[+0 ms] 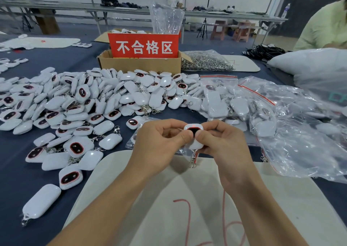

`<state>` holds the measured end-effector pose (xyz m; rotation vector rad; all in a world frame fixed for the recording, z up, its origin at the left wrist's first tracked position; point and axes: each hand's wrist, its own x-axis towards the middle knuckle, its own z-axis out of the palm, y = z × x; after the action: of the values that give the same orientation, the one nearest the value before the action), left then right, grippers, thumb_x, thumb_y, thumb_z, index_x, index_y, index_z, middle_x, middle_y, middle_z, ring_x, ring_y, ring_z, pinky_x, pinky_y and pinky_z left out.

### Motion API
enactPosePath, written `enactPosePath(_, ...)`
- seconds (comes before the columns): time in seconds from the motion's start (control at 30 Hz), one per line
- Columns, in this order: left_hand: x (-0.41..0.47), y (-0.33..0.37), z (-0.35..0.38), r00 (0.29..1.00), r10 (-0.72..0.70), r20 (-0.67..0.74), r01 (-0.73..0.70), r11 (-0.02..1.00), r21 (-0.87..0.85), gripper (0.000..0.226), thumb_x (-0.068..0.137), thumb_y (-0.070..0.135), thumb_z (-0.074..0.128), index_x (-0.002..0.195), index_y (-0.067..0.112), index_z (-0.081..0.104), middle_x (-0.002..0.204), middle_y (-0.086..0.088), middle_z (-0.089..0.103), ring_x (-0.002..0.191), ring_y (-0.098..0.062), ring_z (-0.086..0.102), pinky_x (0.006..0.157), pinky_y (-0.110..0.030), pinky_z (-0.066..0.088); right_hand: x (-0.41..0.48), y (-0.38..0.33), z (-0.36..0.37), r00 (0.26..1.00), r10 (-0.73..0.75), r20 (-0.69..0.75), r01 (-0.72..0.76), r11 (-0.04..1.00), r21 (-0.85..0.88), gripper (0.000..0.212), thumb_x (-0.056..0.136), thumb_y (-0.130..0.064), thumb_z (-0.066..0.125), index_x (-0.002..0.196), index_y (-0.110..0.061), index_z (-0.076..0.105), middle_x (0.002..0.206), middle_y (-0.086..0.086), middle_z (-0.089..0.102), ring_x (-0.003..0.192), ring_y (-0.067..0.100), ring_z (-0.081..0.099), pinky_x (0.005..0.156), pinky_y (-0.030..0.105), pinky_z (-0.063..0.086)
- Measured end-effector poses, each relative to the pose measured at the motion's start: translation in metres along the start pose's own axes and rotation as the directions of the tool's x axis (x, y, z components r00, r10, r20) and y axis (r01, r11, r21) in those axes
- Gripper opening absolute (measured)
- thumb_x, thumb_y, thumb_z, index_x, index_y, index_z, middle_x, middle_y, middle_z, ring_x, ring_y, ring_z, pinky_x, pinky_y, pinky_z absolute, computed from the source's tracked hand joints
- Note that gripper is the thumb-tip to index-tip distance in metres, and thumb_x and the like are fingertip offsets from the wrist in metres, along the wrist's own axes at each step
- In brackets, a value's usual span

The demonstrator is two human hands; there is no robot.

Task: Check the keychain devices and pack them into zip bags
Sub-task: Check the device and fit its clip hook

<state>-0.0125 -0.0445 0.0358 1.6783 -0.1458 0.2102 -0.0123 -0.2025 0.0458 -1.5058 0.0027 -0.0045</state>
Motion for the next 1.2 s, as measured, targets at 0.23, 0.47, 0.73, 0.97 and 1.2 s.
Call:
enactPosePath(0.23,0.0,0.002,0.002,0.996,-0.088,-0.008,0.086,0.987,-0.134,0.015,0.074,0.021,0.076,0.084,0.027,0.085,0.073,-0.011,0.077,0.06,-0.016,0.068,0.06,-0.025,0.057,-0.003,-0.002,0.001,0.996,-0.007,0.094,0.009,1.0,-0.015,0.011,0.083,-0.003,0.069,0.092,-0.007,0.068,0.081,0.015,0.078,0.076,0.027,0.071,0.07,0.037,0.057)
enactPosePath(0.47,0.001,0.001,-0.002,0.998,-0.056,-0.04,0.053,0.994,-0.091,0.011,0.078,0.017,0.081,0.082,0.026,0.085,0.068,-0.007,0.076,0.055,-0.013,0.066,0.057,-0.02,0.053,-0.003,0.001,0.006,0.992,-0.032,0.119,0.042,0.996,-0.082,0.022,0.069,-0.01,0.07,0.088,-0.021,0.07,0.079,0.008,0.078,0.069,0.019,0.071,0.071,0.04,0.054)
enactPosePath(0.73,-0.001,-0.001,0.0,1.0,-0.023,-0.01,0.022,0.999,-0.049,0.012,0.078,0.029,0.081,0.089,0.03,0.084,0.073,-0.006,0.078,0.059,-0.016,0.069,0.064,-0.033,0.06,-0.003,0.002,0.002,0.995,-0.067,0.08,0.073,0.994,-0.078,0.022,0.068,-0.008,0.073,0.084,-0.022,0.072,0.074,0.007,0.077,0.062,0.018,0.072,0.06,0.03,0.057)
enactPosePath(0.97,-0.001,-0.001,0.0,0.999,-0.013,-0.03,0.012,0.999,-0.034,0.01,0.082,0.025,0.082,0.088,0.031,0.084,0.07,-0.003,0.077,0.055,-0.011,0.067,0.057,-0.021,0.053,-0.006,0.0,0.005,0.995,-0.098,0.009,0.098,0.981,-0.169,0.022,0.07,-0.015,0.073,0.089,-0.027,0.072,0.074,0.002,0.078,0.068,0.033,0.071,0.072,0.059,0.058)
enactPosePath(1.2,-0.001,-0.001,0.002,0.982,-0.008,-0.186,0.02,0.998,0.059,0.014,0.088,0.026,0.079,0.074,0.028,0.08,0.059,0.002,0.072,0.049,-0.008,0.066,0.052,-0.014,0.048,-0.011,0.004,0.015,0.959,-0.274,0.066,0.279,0.89,-0.359,0.044,0.074,-0.025,0.079,0.11,-0.048,0.066,0.102,-0.027,0.074,0.095,-0.001,0.072,0.08,0.018,0.058)
